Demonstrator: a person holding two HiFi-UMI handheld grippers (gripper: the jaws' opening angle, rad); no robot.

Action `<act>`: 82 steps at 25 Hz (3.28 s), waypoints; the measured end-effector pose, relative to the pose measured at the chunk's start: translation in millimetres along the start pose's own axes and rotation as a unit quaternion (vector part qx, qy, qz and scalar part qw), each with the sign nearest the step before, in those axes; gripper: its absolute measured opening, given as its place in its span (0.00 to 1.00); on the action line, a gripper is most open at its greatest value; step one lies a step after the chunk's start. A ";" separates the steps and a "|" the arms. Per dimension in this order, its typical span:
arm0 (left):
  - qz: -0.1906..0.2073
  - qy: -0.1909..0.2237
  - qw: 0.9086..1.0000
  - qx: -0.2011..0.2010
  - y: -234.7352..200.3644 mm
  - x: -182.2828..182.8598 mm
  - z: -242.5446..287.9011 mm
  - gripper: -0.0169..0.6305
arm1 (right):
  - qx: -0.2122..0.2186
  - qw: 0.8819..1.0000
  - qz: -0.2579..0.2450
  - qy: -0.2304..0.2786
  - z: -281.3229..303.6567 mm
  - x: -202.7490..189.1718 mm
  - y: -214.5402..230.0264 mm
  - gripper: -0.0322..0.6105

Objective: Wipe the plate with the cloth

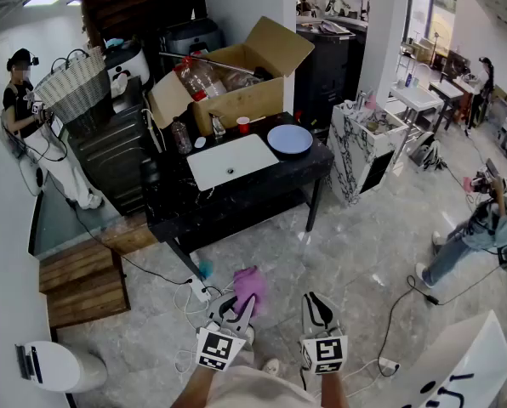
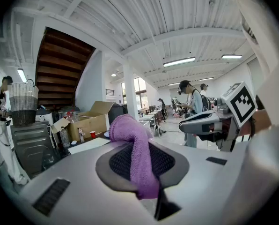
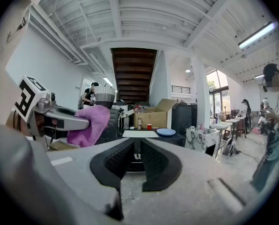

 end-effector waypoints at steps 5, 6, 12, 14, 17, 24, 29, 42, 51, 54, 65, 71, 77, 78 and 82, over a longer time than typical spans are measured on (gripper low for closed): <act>0.006 0.009 1.000 0.007 -2.8 2.2 4.6 0.12 | 0.006 1.000 0.002 -0.001 7.5 0.3 4.7 0.11; 0.008 0.010 1.000 0.008 -4.6 2.3 6.6 0.12 | 0.007 1.000 0.000 -0.001 10.5 1.3 5.5 0.11; -0.006 0.007 1.000 0.009 -22.0 1.1 29.2 0.12 | 0.007 1.000 -0.004 0.003 39.8 9.0 12.7 0.11; -0.005 0.007 1.000 0.006 -32.2 1.2 40.6 0.12 | 0.005 1.000 -0.004 0.001 52.9 11.5 15.4 0.11; -0.003 0.010 1.000 0.005 -53.7 1.2 57.0 0.12 | 0.005 1.000 -0.006 0.001 77.1 15.6 16.9 0.11; -0.005 0.016 1.000 0.000 -102.2 13.2 94.7 0.12 | 0.000 1.000 -0.016 0.001 136.4 36.6 25.9 0.11; -0.007 0.018 1.000 -0.010 -129.6 21.4 121.0 0.12 | -0.008 1.000 -0.014 -0.005 169.2 46.1 31.0 0.11; -0.005 0.022 0.998 -0.050 -196.8 26.9 185.0 0.12 | -0.052 0.998 -0.006 -0.016 246.7 55.3 47.1 0.11; -0.005 0.025 0.997 -0.076 -233.8 30.8 217.7 0.12 | -0.089 0.996 -0.009 -0.022 279.8 65.7 56.2 0.11; -0.004 0.029 0.997 -0.077 -241.3 34.0 226.4 0.12 | -0.095 0.995 -0.011 -0.024 284.0 68.5 62.3 0.11; -0.004 0.029 0.997 -0.072 -255.1 33.0 257.2 0.12 | -0.104 0.994 -0.021 -0.021 301.0 70.7 88.8 0.11; -0.007 0.022 0.998 -0.062 -263.3 33.1 280.3 0.12 | -0.093 0.995 -0.027 -0.015 327.5 74.8 107.2 0.11; -0.008 0.018 0.998 -0.065 -267.4 39.9 315.2 0.12 | -0.079 0.996 -0.019 -0.024 356.0 74.0 130.7 0.11; -0.009 0.016 0.998 -0.066 -267.2 40.9 321.3 0.12 | -0.075 0.997 -0.017 -0.026 361.1 73.1 134.7 0.11; -0.008 0.011 0.998 -0.066 -265.9 45.8 346.1 0.12 | -0.061 0.998 -0.012 -0.031 381.2 71.3 152.3 0.11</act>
Point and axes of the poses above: the fingertips, and each gripper's own axes: z forward along the fingers, y to its right, x out of its top, the point moved 6 cm from there along -z, backward along the fingers, and after that the axes turned 3 degrees about -x, right-handed, at the moved point
